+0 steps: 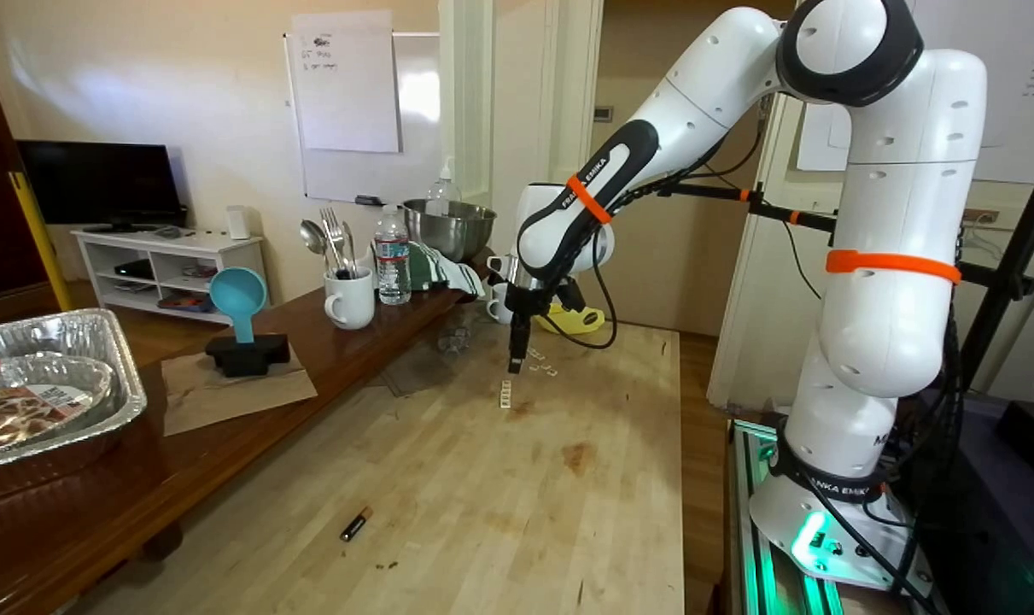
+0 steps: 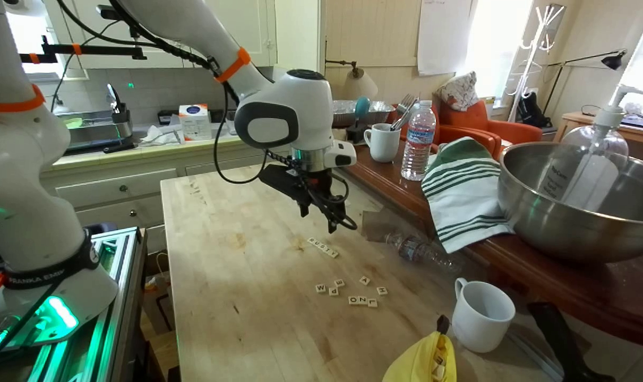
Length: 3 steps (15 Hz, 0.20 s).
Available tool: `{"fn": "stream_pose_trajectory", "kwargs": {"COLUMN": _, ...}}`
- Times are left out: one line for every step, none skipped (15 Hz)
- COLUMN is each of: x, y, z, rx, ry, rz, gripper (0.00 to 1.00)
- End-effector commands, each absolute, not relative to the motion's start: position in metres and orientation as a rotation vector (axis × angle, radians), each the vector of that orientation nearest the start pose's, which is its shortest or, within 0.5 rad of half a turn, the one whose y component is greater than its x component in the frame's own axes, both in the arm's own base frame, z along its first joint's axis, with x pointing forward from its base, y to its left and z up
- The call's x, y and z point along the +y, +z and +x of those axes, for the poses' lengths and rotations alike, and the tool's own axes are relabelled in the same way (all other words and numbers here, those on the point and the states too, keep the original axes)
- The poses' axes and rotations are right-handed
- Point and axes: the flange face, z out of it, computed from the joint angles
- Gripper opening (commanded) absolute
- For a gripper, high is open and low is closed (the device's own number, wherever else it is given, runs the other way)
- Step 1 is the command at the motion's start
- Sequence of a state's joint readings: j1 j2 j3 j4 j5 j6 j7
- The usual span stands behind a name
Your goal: Create the word 'Rusty' using the tiles.
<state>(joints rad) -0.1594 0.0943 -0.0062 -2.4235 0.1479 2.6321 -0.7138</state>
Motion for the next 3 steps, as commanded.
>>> {"fn": "stream_pose_trajectory", "kwargs": {"x": -0.0864, "y": 0.2806, "z": 0.4954, "rx": -0.652, "ry": -0.213, "rz": -3.043, "gripper": 1.00}}
{"fn": "stream_pose_trajectory", "kwargs": {"x": -0.0866, "y": 0.2807, "z": 0.4955, "rx": -0.652, "ry": -0.213, "rz": -3.043, "gripper": 1.00}}
{"fn": "stream_pose_trajectory", "kwargs": {"x": -0.0868, "y": 0.2807, "z": 0.4955, "rx": -0.651, "ry": -0.213, "rz": -3.043, "gripper": 1.00}}
